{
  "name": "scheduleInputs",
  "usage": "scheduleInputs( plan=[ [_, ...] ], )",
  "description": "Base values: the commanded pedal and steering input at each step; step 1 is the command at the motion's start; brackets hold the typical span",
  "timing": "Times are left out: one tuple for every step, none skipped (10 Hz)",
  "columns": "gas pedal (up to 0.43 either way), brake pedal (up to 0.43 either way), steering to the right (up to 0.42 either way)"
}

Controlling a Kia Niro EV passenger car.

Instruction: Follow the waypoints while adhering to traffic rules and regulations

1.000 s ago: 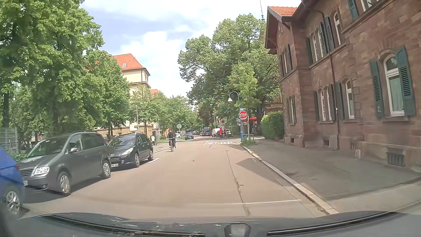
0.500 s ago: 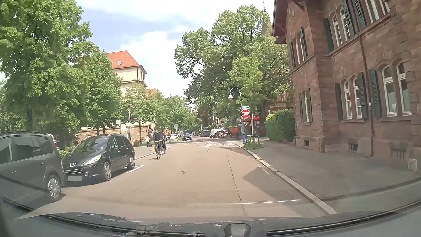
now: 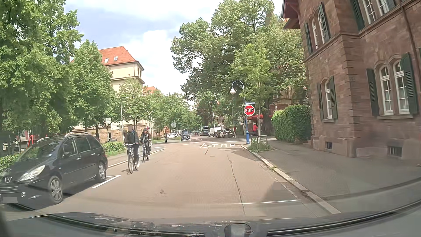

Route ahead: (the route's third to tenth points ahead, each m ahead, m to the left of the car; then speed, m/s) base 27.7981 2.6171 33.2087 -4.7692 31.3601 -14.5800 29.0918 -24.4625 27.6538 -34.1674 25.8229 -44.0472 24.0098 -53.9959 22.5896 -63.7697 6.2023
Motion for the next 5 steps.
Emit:
scheduleInputs(
  plan=[
    [0.000,0.006,-0.005],
    [0.000,0.024,-0.005],
    [0.000,0.049,-0.005],
    [0.000,0.061,-0.005],
    [0.000,0.073,-0.006]
  ],
)
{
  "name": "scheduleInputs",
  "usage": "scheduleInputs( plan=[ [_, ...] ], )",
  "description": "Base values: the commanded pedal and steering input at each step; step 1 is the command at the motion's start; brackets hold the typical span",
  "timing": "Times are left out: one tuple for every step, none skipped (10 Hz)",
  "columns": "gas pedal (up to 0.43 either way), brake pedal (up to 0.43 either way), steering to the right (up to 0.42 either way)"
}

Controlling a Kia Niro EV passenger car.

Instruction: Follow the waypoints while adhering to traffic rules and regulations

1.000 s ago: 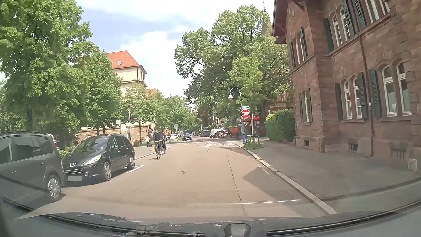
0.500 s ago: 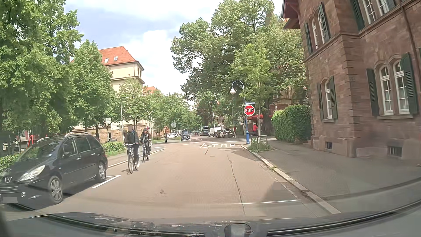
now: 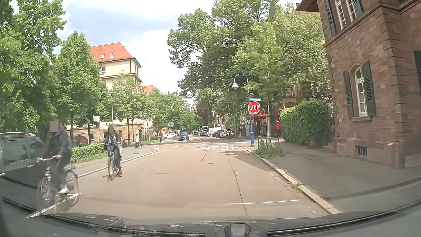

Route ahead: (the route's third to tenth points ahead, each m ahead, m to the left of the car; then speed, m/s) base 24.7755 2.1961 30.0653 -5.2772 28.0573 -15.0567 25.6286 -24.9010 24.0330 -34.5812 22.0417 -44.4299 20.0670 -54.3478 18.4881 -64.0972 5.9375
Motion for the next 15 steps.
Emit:
scheduleInputs(
  plan=[
    [0.000,0.079,-0.006],
    [0.000,0.085,-0.006],
    [0.000,0.091,-0.006],
    [0.000,0.091,-0.006],
    [0.000,0.091,-0.007],
    [0.000,0.091,-0.007],
    [0.000,0.098,-0.007],
    [0.000,0.085,-0.007],
    [0.000,0.073,-0.007],
    [0.000,0.067,-0.007],
    [0.000,0.079,-0.006],
    [0.000,0.085,-0.007],
    [0.000,0.098,-0.007],
    [0.000,0.104,-0.006],
    [0.000,0.110,-0.005]
  ],
)
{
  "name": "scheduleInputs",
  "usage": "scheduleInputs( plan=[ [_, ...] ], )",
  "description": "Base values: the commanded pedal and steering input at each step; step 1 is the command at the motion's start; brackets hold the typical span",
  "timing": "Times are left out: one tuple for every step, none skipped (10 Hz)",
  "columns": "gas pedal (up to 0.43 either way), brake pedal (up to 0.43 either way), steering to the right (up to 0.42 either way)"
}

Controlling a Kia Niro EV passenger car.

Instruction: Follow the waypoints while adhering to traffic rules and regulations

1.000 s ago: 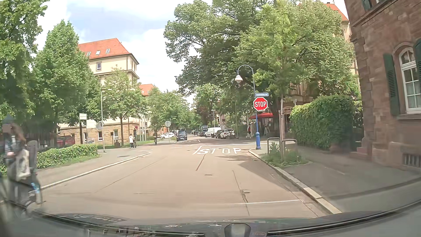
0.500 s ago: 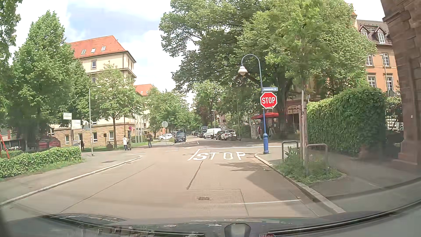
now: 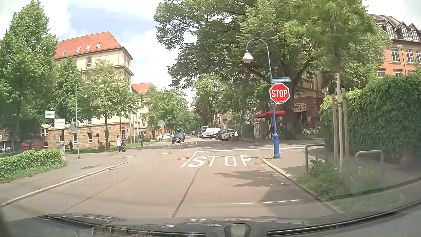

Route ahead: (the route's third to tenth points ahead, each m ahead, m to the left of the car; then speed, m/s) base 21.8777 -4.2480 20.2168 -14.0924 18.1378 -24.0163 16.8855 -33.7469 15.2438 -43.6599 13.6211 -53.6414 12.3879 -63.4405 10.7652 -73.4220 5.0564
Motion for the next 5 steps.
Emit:
scheduleInputs(
  plan=[
    [0.000,0.116,-0.004],
    [0.000,0.116,-0.004],
    [0.000,0.116,-0.007],
    [0.000,0.116,-0.008],
    [0.000,0.122,-0.007]
  ],
)
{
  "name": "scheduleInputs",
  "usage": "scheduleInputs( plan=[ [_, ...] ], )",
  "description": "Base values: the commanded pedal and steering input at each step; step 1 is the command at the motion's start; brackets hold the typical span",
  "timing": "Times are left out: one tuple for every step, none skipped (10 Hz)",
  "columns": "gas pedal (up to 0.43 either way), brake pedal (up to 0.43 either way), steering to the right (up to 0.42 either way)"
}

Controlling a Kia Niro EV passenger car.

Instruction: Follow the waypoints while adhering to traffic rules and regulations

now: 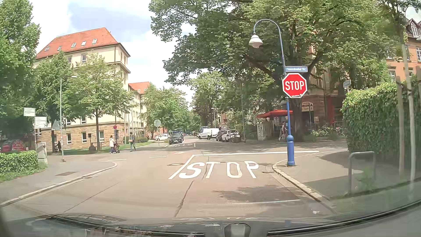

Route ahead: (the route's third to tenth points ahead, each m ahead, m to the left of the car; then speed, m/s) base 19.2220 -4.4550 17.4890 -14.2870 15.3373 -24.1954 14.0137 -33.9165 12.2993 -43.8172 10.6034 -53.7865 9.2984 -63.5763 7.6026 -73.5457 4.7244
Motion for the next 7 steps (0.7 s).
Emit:
scheduleInputs(
  plan=[
    [0.000,0.116,-0.007],
    [0.000,0.122,-0.007],
    [0.000,0.128,-0.007],
    [0.000,0.134,-0.009],
    [0.000,0.134,-0.011],
    [0.000,0.140,-0.011],
    [0.000,0.146,-0.010]
  ],
)
